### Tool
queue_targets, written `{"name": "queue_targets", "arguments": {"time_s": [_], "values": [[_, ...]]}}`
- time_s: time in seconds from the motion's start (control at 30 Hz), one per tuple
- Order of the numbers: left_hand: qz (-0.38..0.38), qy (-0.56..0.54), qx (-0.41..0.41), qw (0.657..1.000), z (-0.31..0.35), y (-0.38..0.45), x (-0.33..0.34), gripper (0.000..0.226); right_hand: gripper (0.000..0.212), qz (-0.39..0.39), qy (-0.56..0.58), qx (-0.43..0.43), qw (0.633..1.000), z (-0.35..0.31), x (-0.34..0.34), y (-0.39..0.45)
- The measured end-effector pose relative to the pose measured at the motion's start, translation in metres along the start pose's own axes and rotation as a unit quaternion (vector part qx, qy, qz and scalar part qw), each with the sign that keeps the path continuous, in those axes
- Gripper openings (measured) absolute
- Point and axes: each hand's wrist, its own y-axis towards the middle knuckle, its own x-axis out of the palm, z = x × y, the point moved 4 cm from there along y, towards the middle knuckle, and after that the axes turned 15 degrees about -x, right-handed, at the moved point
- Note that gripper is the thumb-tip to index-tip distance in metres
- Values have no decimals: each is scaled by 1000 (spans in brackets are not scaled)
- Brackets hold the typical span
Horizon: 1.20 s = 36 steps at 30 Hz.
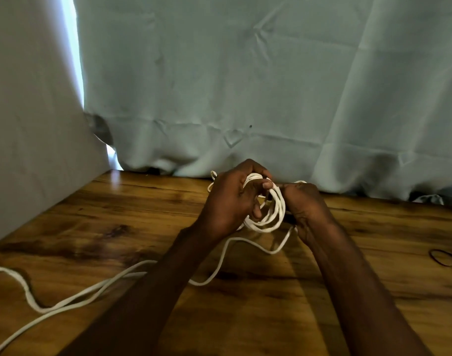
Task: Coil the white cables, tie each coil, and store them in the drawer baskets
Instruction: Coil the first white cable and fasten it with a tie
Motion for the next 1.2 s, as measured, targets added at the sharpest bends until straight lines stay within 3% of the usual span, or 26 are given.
{"name": "queue_targets", "arguments": {"time_s": [0.13,0.3,0.43,0.53,0.67,0.77,0.83,1.0,1.1,1.2], "values": [[48,11,-9,999,-6,4,-8,15,13,13,-32,-65,997,1,5,1],[175,104,36,978,-5,9,-21,16,30,96,-109,-222,964,-16,10,-6],[190,121,16,974,-15,13,-29,13,9,-13,-55,-350,935,-30,32,-20],[168,70,-64,981,-25,20,-36,10,17,-31,-132,-418,898,-22,38,-22],[77,-49,-182,979,-29,25,-36,10,18,-46,-175,-478,860,-12,38,-22],[19,-225,-277,934,-34,24,-38,13,19,-53,-248,-517,817,-10,44,-24],[-25,-317,-322,892,-35,23,-38,15,32,-61,-289,-531,794,-11,48,-26],[-66,-456,-402,792,-37,17,-39,19,48,-67,-263,-550,790,-10,43,-25],[-78,-480,-401,776,-42,18,-40,10,57,-91,-245,-553,791,-7,44,-24],[-79,-466,-397,787,-47,20,-40,19,44,-78,-249,-575,776,-10,43,-27]]}}
